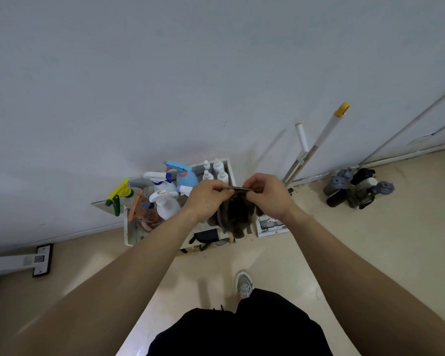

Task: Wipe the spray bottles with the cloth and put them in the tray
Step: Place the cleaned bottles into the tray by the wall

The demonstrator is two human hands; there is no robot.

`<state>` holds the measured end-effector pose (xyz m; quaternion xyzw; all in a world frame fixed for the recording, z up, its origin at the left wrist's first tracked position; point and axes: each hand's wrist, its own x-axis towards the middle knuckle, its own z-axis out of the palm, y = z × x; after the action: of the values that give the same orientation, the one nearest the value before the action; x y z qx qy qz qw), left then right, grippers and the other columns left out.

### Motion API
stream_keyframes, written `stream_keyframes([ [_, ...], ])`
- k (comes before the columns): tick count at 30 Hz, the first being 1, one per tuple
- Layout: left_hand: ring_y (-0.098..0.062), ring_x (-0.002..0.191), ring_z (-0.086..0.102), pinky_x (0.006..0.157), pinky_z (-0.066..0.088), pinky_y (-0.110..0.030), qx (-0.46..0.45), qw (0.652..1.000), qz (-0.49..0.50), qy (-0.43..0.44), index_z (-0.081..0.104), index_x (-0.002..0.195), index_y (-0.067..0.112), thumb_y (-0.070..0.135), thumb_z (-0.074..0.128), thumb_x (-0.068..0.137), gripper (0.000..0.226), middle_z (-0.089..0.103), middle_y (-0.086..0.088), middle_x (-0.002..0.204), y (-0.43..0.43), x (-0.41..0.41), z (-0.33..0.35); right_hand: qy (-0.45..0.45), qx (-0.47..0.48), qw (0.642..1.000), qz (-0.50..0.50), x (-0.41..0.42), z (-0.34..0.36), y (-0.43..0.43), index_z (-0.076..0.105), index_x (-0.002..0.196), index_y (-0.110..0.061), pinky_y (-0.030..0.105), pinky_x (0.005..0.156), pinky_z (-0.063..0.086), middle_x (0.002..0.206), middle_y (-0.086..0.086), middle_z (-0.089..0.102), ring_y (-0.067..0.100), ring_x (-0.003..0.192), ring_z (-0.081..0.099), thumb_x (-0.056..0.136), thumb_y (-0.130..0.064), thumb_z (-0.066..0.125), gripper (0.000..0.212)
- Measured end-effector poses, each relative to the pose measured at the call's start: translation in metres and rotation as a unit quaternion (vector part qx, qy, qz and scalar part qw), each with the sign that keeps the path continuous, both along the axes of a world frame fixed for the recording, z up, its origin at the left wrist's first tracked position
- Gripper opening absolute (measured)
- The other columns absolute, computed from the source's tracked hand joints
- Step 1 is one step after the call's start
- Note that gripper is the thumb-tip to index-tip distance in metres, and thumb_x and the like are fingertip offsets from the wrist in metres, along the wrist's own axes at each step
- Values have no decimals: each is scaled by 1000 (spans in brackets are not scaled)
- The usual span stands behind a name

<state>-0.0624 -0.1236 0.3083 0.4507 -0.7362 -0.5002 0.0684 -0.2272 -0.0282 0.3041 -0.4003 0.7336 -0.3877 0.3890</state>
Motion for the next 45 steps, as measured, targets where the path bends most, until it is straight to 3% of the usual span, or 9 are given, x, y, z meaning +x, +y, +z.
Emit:
stream_keyframes([
  [8, -8, 70, 60, 68, 48, -27, -22, 997, -51, -51, 59, 95, 34, 12, 55, 99, 23, 63, 9, 80, 6, 21, -21, -197, -22, 979, -45, -6, 25, -3, 75, 97, -9, 22, 51, 53, 79, 4, 72, 15, 71, 70, 93, -8, 68, 7],
  [14, -15, 103, 59, 87, 45, -28, -29, 995, -2, -90, 64, 124, 20, 20, 50, 103, 25, 67, 1, 115, 5, 27, -32, -213, -36, 968, -125, -16, 21, -3, 75, 83, -14, 31, 65, 56, 78, 3, 70, 17, 75, 68, 86, -11, 77, 4],
  [20, -17, 91, 68, 79, 58, -32, 4, 991, 109, -77, 75, 110, 15, 28, 68, 95, 21, 73, -2, 100, 3, 20, -29, -117, 10, 966, -232, -30, 3, 6, 73, 83, -16, 39, 76, 62, 83, 4, 76, 23, 82, 74, 80, -21, 85, 14],
  [24, -30, 102, 68, 68, 63, -36, 253, 942, 216, 41, 71, 115, 8, 18, 65, 97, 21, 70, -17, 113, 15, -6, -15, -93, -1, 993, -71, -7, 0, 10, 76, 84, -16, 25, 69, 55, 74, -5, 74, 5, 70, 69, 84, -16, 81, 5],
  [29, -21, 81, 71, 62, 61, -32, 327, 894, 283, 115, 70, 114, 4, 26, 59, 100, 28, 74, -13, 103, 20, -28, 3, 48, -33, 997, 53, 17, -9, 11, 80, 97, -17, 15, 80, 50, 97, -6, 71, 4, 84, 67, 84, -17, 79, 13],
  [33, -24, 85, 73, 67, 61, -32, 291, 924, 229, 99, 74, 104, 6, 20, 72, 93, 18, 76, -12, 95, 17, -21, 3, 93, -19, 984, 153, 17, -11, 14, 80, 104, -21, 2, 81, 37, 113, -9, 62, -1, 101, 56, 85, -13, 71, 22],
  [38, -26, 90, 72, 78, 62, -36, 186, 973, 134, 30, 69, 98, 18, 6, 66, 92, 13, 74, -12, 96, 13, -22, 8, -2, -6, 1000, -26, 0, -11, 14, 65, 109, -19, 23, 76, 48, 118, 0, 58, 14, 99, 60, 82, -4, 64, 31],
  [41, -20, 84, 69, 79, 57, -33, 159, 986, 39, 41, 69, 87, 20, 6, 66, 90, 15, 72, -4, 83, 11, -26, 21, 8, 53, 995, 82, -18, -26, 12, 49, 139, -27, 32, 105, 43, 143, 2, 32, 20, 129, 40, 76, -12, 70, 68],
  [45, -16, 81, 63, 67, 51, -25, 174, 982, 36, 64, 68, 83, 19, 7, 61, 91, 16, 66, 0, 80, 11, -28, 29, -29, 94, 978, 184, -38, -41, 9, 69, 118, -14, 39, 101, 50, 128, 7, 62, 18, 119, 59, 66, -8, 73, 52],
])
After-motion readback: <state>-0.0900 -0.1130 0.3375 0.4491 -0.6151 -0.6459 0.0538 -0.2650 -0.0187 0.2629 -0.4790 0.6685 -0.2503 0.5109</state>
